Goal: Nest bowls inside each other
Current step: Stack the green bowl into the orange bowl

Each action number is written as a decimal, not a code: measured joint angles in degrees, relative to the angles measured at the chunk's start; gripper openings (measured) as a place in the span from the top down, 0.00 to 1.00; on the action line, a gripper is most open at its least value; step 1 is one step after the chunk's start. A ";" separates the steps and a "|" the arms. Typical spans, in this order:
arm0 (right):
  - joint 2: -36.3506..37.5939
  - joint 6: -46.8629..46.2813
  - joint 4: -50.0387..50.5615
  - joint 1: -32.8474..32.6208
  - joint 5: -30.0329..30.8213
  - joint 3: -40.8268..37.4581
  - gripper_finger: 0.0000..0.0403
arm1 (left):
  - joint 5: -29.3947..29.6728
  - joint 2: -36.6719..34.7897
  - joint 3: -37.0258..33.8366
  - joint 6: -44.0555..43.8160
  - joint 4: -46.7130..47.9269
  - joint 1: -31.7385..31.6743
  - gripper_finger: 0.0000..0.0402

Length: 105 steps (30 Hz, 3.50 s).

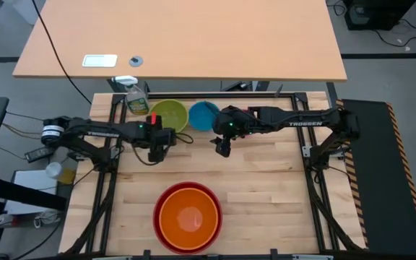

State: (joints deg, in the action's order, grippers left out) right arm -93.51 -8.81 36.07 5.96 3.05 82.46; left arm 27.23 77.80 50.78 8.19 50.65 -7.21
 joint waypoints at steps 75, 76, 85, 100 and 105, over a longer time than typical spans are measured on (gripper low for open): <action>7.64 -8.45 4.82 2.71 9.54 0.07 0.39 | -20.32 -1.47 20.56 -10.60 10.40 6.82 0.98; 8.16 -9.40 4.79 3.21 9.66 0.07 0.39 | -19.81 -1.02 21.76 -10.69 11.51 8.59 0.98; 9.39 -19.03 4.72 4.85 9.90 0.07 0.39 | -18.55 0.32 25.71 -11.63 16.59 20.85 0.98; 6.99 -31.53 4.83 3.43 9.37 0.02 0.39 | -20.90 8.22 35.85 -9.11 16.38 33.60 0.97; 7.73 -31.55 7.51 2.26 8.01 0.04 0.39 | -20.43 11.92 39.99 -8.05 16.75 35.54 0.97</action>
State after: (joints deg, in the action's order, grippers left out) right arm -85.78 -40.36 43.58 8.22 11.06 82.50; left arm 6.80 89.72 90.78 0.14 67.41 28.34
